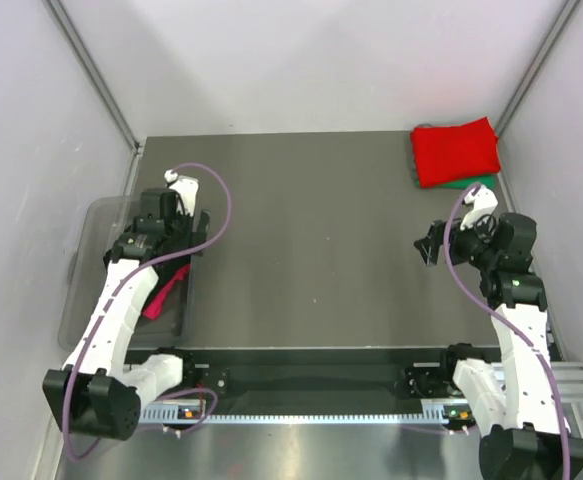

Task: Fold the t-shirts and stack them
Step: Grab the tshirt from the pile

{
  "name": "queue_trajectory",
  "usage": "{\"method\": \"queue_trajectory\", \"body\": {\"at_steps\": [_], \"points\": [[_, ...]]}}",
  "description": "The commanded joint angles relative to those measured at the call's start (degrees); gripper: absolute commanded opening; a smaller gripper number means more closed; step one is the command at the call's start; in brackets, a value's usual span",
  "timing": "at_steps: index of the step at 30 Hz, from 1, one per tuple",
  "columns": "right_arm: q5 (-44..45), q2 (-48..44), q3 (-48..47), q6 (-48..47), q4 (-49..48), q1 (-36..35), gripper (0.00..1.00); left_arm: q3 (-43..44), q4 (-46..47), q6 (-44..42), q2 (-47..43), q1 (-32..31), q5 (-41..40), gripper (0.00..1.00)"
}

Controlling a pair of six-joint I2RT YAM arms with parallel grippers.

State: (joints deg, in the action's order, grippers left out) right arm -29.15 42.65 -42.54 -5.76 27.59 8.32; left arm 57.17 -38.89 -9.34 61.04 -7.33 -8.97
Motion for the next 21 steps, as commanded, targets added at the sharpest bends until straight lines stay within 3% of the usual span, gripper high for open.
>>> {"method": "queue_trajectory", "body": {"at_steps": [1,8,13,21], "points": [[-0.12,0.42,-2.46,-0.13,-0.96,0.38,1.0,0.58,3.47,-2.95,0.22,2.93,0.18,0.93],[-3.64,-0.12,-0.7,-1.97,-2.11,0.3,1.0,-1.35,4.09,-7.0,4.7,10.75,3.69,0.82],[-3.9,-0.11,-0.44,-2.24,-2.11,0.3,1.0,-4.52,5.67,-9.11,8.39,13.04,5.8,0.7],[-4.6,-0.38,0.18,-2.77,-2.37,0.38,1.0,-5.84,6.72,-9.11,13.14,14.19,8.36,0.58]]}}
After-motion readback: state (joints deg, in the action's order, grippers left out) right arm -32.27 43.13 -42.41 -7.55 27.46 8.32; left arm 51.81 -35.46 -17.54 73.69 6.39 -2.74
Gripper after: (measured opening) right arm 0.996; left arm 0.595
